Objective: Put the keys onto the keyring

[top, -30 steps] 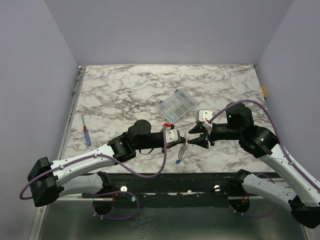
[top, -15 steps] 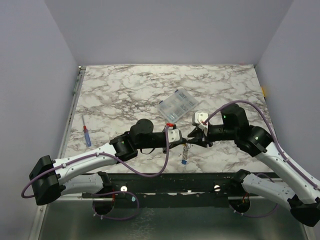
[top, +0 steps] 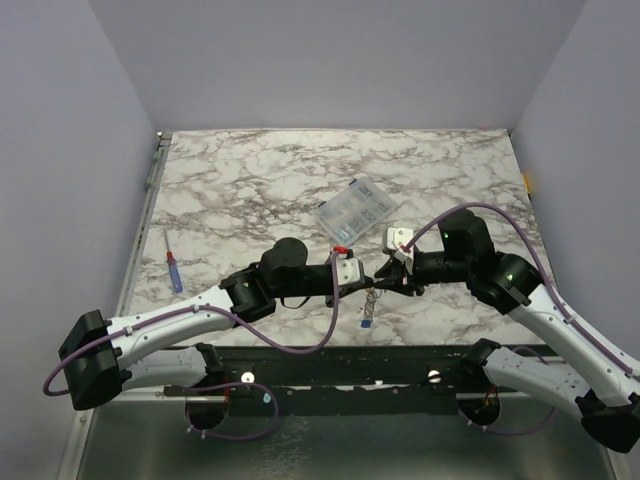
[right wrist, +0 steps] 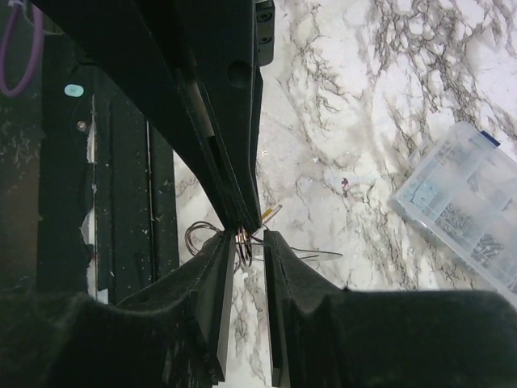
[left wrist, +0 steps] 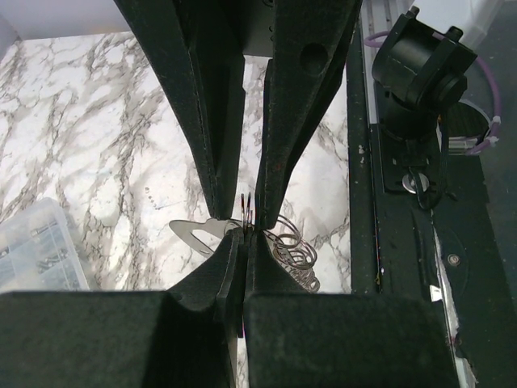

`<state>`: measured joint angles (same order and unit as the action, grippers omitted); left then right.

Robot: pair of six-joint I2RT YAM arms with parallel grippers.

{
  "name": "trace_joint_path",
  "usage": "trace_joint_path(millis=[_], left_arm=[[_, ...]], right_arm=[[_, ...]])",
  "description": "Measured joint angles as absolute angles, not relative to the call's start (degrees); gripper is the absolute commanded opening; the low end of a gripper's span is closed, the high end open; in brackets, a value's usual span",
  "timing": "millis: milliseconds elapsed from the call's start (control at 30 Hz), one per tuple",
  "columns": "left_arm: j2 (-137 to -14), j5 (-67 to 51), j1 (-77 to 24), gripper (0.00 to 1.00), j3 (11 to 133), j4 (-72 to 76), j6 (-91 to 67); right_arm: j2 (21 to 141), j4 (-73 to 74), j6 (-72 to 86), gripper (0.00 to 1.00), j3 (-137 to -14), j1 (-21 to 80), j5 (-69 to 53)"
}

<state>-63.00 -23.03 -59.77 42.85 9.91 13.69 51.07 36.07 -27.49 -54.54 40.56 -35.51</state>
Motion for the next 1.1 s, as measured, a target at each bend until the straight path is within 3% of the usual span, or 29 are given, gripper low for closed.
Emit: trace_joint_path(millis=[100, 300, 467, 767, 833, 967, 1100], left_arm=[[-63.2, -23.1, -59.8, 0.00, 42.9, 9.9, 13.5], [-63.5, -23.1, -59.8, 0.00, 42.9, 9.9, 13.3], [-63.5, -23.1, -59.8, 0.00, 43.0, 9.5, 13.3], [-63.5, -23.1, -60.0, 0.00, 43.1, 8.9, 13.1], [-63.5, -23.1, -60.0, 0.00, 43.3, 8.7, 13.1], [-63.5, -23.2, -60.0, 0.00, 43.5, 8.8, 12.9], [-63.4, -23.1, -60.1, 0.00, 43.5, 8.8, 12.8]], right_arm=[[51.0, 36.0, -27.5, 0.29, -54.5, 40.6, -35.5], [51.0, 35.7, -27.4, 0.09, -54.5, 40.6, -35.5], [50.5, 35.6, -27.0, 0.02, -54.0, 40.6, -35.5], [49.6, 34.9, -27.0, 0.01, -52.8, 40.6, -35.9], [49.5, 34.8, -27.0, 0.06, -52.8, 40.6, -36.1], [49.0, 34.5, -26.8, 0.29, -52.8, 40.6, -36.1], [48.4, 34.3, -26.4, 0.38, -52.6, 40.6, -36.0]])
